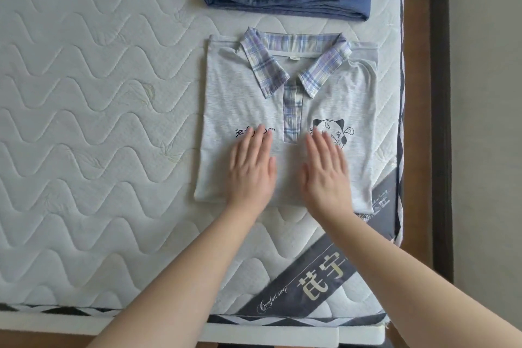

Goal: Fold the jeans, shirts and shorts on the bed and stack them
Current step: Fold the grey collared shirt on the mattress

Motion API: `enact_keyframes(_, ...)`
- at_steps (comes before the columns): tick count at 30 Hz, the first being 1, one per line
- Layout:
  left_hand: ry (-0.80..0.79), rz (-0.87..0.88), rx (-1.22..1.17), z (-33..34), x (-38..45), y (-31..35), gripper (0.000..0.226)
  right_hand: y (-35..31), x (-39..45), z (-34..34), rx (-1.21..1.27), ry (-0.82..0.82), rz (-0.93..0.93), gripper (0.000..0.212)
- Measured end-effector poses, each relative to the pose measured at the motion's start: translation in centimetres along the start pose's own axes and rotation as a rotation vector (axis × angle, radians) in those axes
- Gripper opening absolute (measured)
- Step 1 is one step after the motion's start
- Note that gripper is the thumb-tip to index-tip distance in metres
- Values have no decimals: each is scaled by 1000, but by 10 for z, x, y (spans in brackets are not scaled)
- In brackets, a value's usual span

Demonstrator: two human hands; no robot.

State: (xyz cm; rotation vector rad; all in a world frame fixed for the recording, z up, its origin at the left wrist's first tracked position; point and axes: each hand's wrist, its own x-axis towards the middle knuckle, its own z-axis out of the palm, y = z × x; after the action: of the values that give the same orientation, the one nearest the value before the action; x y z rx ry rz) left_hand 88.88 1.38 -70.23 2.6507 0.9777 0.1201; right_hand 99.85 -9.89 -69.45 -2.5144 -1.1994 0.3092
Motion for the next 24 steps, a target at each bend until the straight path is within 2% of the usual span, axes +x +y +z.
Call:
enact_keyframes(4, -98, -66, 150, 37, 3, 8, 55, -8, 17, 26, -106, -155, -31, 57)
enact_keyframes(10, -110, -42, 180, 49, 4, -3, 61, 8, 16, 38, -193, -151, -54, 61)
enact_keyframes(14, -123, 8, 220, 39, 3, -32, 70, 35, 12, 26, -241, -205, 78, 73)
enact_keyframes(19, -119, -64, 220, 28, -10, -65, 73, 76, -3, 7, -231, -198, 255, 77)
enact_keyframes(24, -81, -54, 174, 13, -1, -63, 66, 74, 17, 0, -167, -132, 256, 76)
